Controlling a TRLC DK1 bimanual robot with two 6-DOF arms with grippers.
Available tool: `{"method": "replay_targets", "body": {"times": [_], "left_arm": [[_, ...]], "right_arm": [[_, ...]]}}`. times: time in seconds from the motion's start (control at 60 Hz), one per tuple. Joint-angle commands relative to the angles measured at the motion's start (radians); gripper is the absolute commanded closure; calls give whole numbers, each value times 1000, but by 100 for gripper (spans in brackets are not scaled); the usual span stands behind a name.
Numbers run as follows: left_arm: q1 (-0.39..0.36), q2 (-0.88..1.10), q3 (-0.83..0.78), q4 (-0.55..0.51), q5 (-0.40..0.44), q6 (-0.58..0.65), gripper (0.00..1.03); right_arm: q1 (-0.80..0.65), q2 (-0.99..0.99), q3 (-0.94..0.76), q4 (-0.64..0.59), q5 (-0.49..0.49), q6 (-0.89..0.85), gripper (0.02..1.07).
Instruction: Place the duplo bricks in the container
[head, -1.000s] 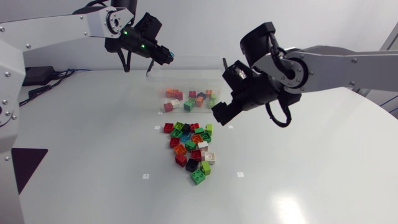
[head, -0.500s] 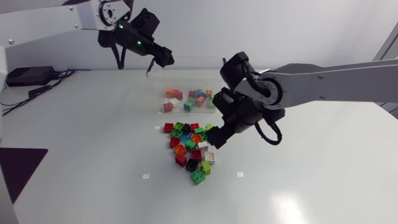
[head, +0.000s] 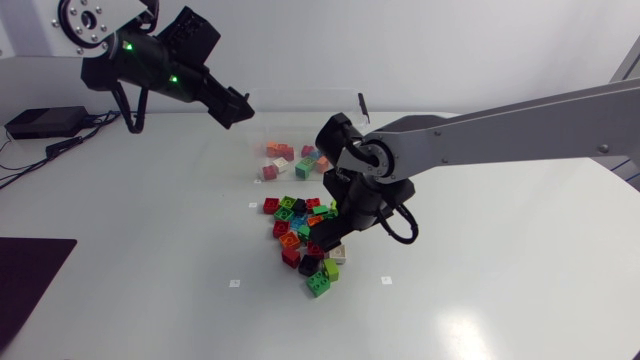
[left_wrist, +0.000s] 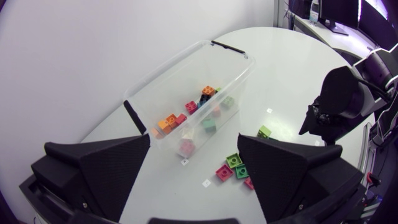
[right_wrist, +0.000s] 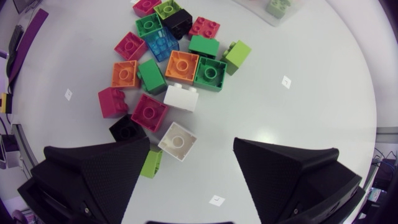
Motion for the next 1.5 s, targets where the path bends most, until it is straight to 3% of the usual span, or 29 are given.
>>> {"method": "replay_targets", "body": {"times": [0.0, 0.417, 0.75, 1.133, 1.25, 1.483], "left_arm": [[5, -68, -69, 25, -11, 25, 5], [-18, -241, -270, 32, -36, 64, 5], [-29, -335, -395, 24, -56, 119, 5], [-129, -315, -517, 13, -82, 199, 5], [-166, -283, -559, 16, -82, 217, 5], [-192, -172, -616, 101, -76, 306, 5]], "right_arm": [[9, 38, 27, -23, 13, 69, 12], [1, 139, 79, -52, 12, 100, 14], [-17, 160, 68, -54, 6, 107, 33], [-65, 136, -1, -9, -31, 75, 70], [-80, 113, -28, 6, -43, 49, 76], [-98, 22, -96, 49, -51, 8, 76]]}}
